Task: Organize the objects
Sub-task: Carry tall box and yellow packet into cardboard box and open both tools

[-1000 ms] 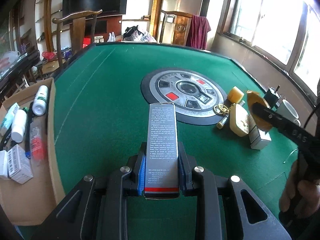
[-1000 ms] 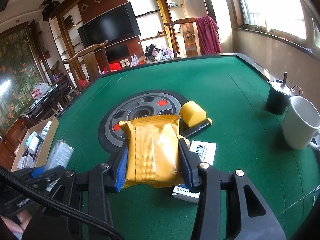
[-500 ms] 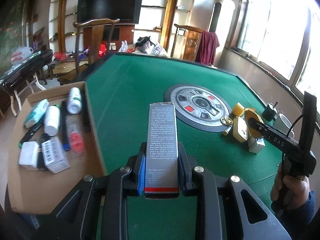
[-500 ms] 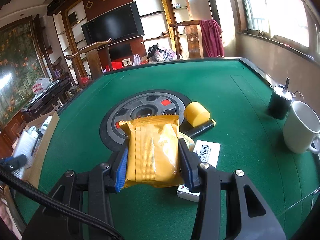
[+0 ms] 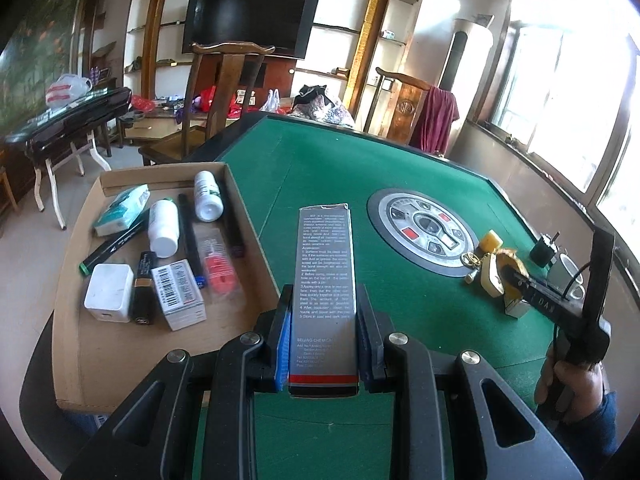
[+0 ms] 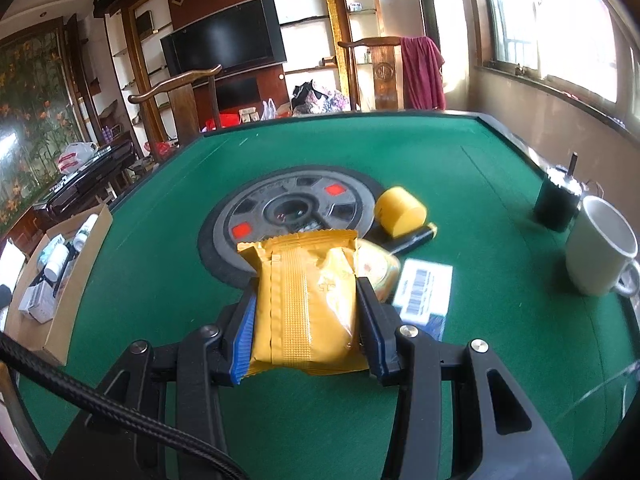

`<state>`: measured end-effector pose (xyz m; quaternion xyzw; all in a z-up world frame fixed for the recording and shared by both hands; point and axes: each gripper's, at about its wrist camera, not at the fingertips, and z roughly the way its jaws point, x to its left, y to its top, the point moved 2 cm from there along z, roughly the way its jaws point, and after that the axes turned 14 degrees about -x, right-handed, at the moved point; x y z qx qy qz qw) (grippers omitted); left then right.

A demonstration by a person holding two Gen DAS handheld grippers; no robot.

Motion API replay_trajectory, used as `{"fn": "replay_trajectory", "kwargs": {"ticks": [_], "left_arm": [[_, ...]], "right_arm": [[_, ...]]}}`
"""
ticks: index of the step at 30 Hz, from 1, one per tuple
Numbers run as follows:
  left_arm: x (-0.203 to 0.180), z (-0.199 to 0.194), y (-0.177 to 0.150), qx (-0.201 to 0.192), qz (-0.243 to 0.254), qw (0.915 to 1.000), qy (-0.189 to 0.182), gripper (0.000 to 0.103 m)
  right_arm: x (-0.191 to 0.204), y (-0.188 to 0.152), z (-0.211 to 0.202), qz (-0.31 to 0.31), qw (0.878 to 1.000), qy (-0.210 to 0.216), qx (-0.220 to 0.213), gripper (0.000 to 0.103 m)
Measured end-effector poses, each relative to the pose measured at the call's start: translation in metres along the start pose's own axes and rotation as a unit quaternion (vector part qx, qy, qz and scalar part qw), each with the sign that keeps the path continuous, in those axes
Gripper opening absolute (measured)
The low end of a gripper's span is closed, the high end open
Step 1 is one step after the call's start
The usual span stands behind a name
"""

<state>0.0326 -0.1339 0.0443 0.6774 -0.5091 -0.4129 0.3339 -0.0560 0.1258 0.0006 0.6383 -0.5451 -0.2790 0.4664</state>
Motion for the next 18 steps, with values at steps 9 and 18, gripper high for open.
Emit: {"fn": "replay_trajectory", "kwargs": {"ticks": [9,18], "left_arm": [[0.033,-0.007,0.003,-0.008,-0.030,0.9995,0.002,0.023],[0.076,-0.016,-0.001,-0.014,-0.066,0.9976,0.014,0.023]], "right_arm": [[0.048,-0.009,-0.017,0.044,0.997,0.063,0.020,0.043],[0.153,-0.010,-0.030,-0.020,0.987,0.155,0.046,0.043]]}}
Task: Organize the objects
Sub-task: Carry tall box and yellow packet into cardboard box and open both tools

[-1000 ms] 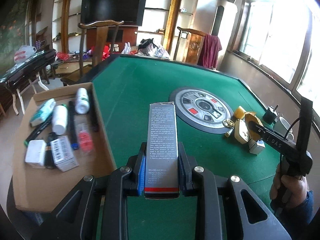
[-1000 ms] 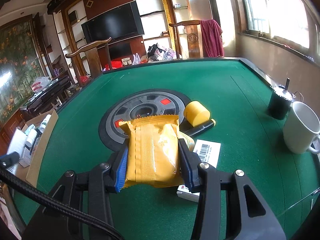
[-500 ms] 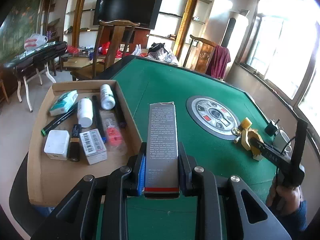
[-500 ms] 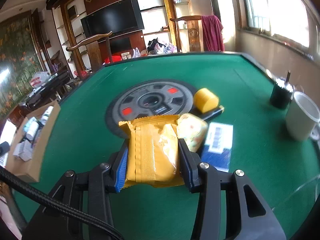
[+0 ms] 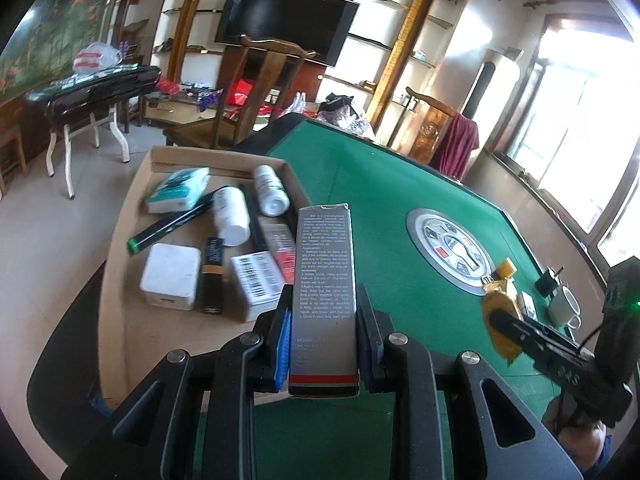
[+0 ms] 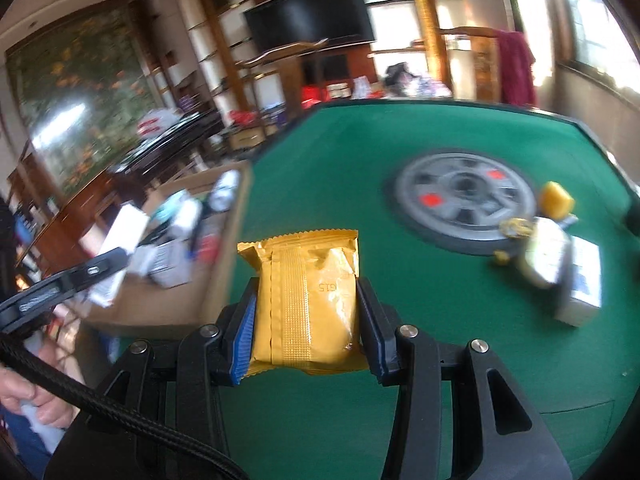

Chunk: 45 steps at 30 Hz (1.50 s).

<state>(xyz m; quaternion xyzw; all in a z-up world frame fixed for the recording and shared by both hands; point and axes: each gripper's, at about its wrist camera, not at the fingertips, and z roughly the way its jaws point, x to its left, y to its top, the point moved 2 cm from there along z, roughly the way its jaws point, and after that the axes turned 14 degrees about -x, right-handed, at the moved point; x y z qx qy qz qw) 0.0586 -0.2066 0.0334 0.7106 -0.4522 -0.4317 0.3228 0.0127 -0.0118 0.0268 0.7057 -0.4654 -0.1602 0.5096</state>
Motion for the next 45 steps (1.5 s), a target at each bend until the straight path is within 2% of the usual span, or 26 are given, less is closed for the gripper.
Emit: {"fn": "replay_trajectory", "kwargs": {"ticks": [10,18,32,45], "left_arm": [[0.043,-0.001,-0.005,0.008,-0.032,0.9993,0.018,0.023],[0.060,0.009,-0.013,0.025,-0.041,0.9983,0.033,0.023],[0.076,0.024,-0.025,0.047,-0.053,0.9967,0.041,0.023],[0.074,0.028,-0.030,0.056,-0.042,0.9964,0.048,0.023]], "right_arm": [[0.070,0.001,0.020,-0.038,0.996,0.064,0.038,0.043],[0.103,-0.007,0.051,-0.074,0.989,0.081,0.102,0.044],[0.109,-0.030,0.096,-0.057,0.978,0.105,0.172,0.044],[0.099,-0.032,0.119,-0.046,0.981,0.076,0.174,0.043]]}}
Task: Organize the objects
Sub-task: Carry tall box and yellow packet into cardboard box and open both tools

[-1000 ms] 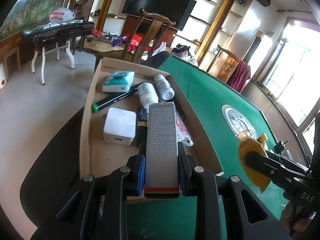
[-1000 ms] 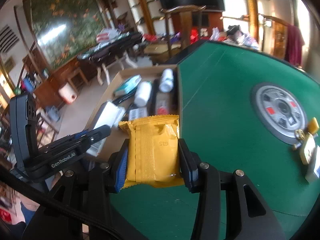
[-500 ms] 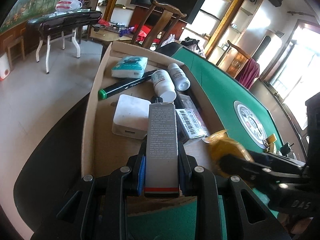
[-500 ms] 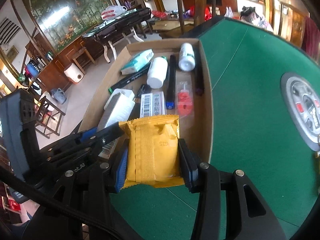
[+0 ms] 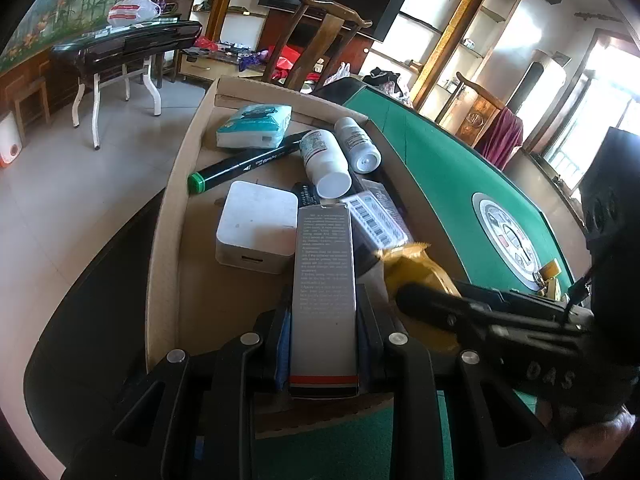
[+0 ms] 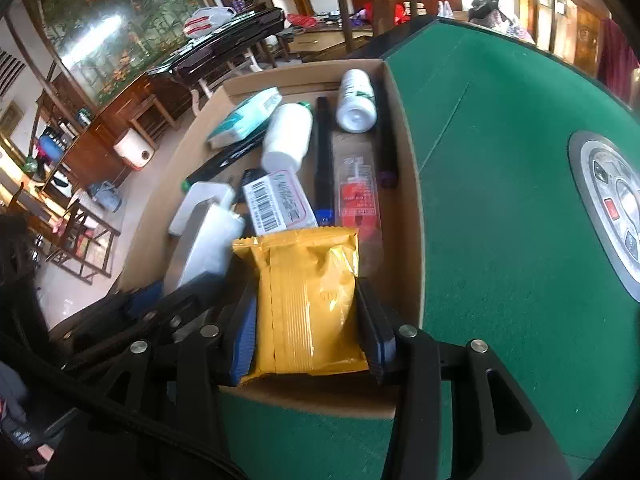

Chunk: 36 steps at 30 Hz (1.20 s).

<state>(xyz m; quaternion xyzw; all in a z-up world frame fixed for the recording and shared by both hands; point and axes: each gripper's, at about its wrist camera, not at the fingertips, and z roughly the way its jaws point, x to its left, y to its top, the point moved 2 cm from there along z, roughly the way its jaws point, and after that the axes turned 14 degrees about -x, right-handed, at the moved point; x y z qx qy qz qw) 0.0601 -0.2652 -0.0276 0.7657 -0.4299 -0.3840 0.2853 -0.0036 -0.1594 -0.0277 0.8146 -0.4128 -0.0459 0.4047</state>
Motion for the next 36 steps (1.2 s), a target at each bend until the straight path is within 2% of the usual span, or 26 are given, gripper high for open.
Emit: {"fn": "replay_trajectory", "kwargs": {"ticks": [8,26,31,36], "left_arm": [[-0.005,0.003,-0.003,0.005,0.011,0.9999,0.010,0.023],[-0.014,0.007,-0.011,0.004,0.045,0.9979,0.046,0.023],[-0.016,0.006,-0.011,0.001,0.051,0.9975,0.049,0.028],[-0.021,-0.004,-0.006,-0.017,0.059,0.9968,0.052,0.038]], "right_arm": [[-0.006,0.005,0.007,0.027,1.000,0.001,-0.003,0.043],[0.009,0.007,0.011,0.009,1.000,-0.010,0.011,0.044],[0.013,0.010,0.006,0.001,1.000,-0.007,0.002,0.047],[0.012,0.012,-0.011,0.007,1.000,-0.005,-0.024,0.048]]}}
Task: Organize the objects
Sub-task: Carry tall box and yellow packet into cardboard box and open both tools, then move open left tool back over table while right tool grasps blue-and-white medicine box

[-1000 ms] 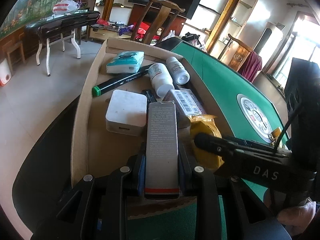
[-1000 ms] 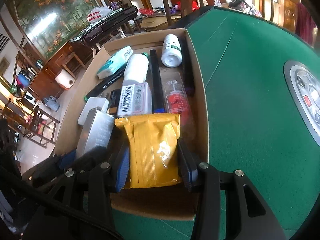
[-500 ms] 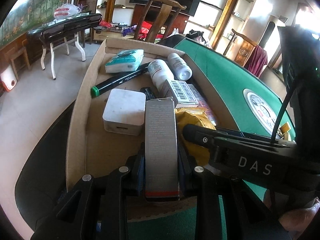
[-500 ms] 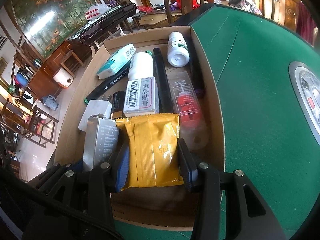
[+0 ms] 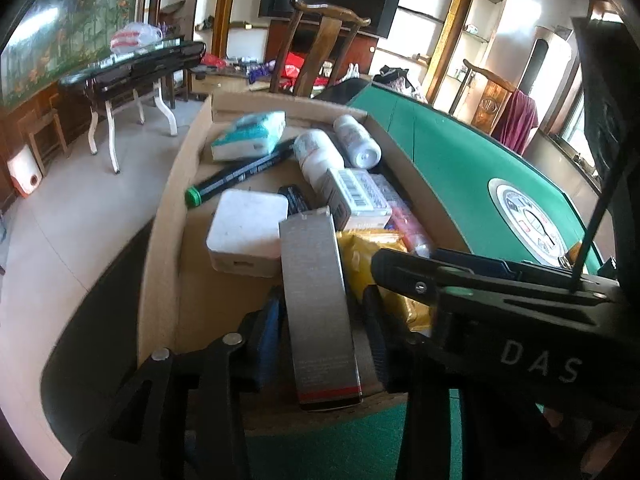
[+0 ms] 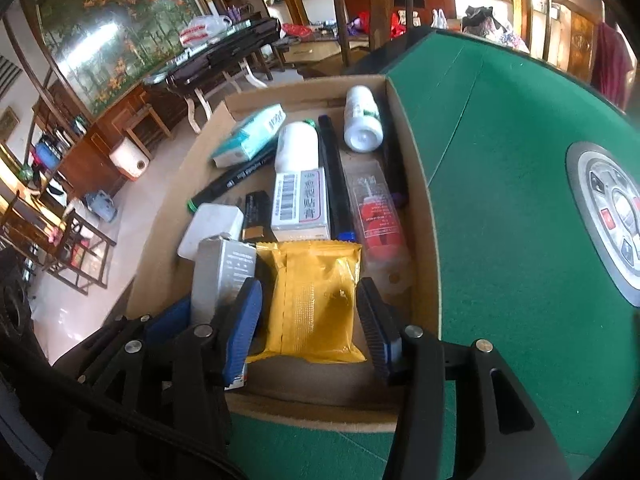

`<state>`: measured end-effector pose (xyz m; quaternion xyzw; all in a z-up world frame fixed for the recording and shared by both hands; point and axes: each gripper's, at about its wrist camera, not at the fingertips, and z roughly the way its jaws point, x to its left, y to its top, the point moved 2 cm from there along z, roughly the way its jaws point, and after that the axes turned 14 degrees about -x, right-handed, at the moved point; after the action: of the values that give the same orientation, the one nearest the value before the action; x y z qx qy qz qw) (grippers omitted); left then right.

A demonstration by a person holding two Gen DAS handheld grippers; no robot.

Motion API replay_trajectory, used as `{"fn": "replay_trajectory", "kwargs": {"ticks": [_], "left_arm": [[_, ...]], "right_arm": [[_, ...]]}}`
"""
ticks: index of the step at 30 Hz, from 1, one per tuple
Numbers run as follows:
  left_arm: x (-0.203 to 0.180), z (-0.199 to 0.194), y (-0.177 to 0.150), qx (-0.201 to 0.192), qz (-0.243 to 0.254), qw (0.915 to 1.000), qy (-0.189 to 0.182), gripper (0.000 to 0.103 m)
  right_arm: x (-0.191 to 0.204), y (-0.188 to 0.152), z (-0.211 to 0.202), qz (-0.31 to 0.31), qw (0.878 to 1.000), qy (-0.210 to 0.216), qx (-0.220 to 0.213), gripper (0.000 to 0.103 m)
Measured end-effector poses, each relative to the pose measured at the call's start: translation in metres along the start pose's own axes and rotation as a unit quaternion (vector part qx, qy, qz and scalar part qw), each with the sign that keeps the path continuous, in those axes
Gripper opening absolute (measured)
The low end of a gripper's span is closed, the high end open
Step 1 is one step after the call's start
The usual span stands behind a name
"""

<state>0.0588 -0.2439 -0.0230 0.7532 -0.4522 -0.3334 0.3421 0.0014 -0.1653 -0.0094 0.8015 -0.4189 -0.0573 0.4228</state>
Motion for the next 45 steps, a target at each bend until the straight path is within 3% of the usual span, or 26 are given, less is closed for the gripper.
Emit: {"fn": "replay_trajectory", "kwargs": {"ticks": [4,14,21,25,28,30,32,33,38,43,44,45], "left_arm": [[-0.001,-0.007,0.007,-0.014,-0.001,0.9999,0.001,0.047],[-0.006,-0.018,0.019,-0.030,0.000,0.9995,0.012,0.048],[-0.029,-0.027,0.023,-0.040,0.022,0.9990,0.000,0.048],[-0.058,-0.031,0.024,-0.038,0.049,0.9978,-0.023,0.048],[-0.086,-0.029,0.021,-0.030,0.075,0.9957,-0.045,0.048],[-0.107,-0.027,0.017,-0.026,0.089,0.9939,-0.060,0.048],[-0.126,-0.026,0.012,-0.020,0.101,0.9918,-0.075,0.048],[-0.135,-0.025,0.010,-0.018,0.105,0.9910,-0.080,0.048],[-0.173,-0.022,-0.006,0.002,0.141,0.9844,-0.105,0.048],[-0.202,-0.025,-0.014,0.011,0.167,0.9788,-0.118,0.048],[-0.208,-0.025,-0.014,0.014,0.173,0.9773,-0.122,0.048],[-0.214,-0.025,-0.014,0.017,0.178,0.9757,-0.127,0.048]], "right_arm": [[-0.001,0.001,-0.016,0.006,1.000,0.008,-0.021,0.048],[-0.019,0.004,-0.042,0.040,0.997,0.024,-0.055,0.052],[-0.072,0.001,-0.072,0.091,0.992,0.012,-0.082,0.052],[-0.121,-0.001,-0.102,0.113,0.987,-0.040,-0.106,0.052],[-0.162,-0.003,-0.134,0.118,0.976,-0.128,-0.127,0.052],[-0.190,-0.008,-0.157,0.118,0.959,-0.215,-0.144,0.056],[-0.221,-0.016,-0.174,0.127,0.938,-0.284,-0.151,0.066],[-0.231,-0.019,-0.178,0.132,0.933,-0.303,-0.144,0.066],[-0.279,-0.035,-0.179,0.175,0.917,-0.337,-0.119,0.066],[-0.300,-0.043,-0.165,0.194,0.923,-0.319,-0.092,0.065],[-0.304,-0.045,-0.162,0.195,0.922,-0.324,-0.084,0.062],[-0.309,-0.048,-0.158,0.201,0.924,-0.314,-0.081,0.047]]}}
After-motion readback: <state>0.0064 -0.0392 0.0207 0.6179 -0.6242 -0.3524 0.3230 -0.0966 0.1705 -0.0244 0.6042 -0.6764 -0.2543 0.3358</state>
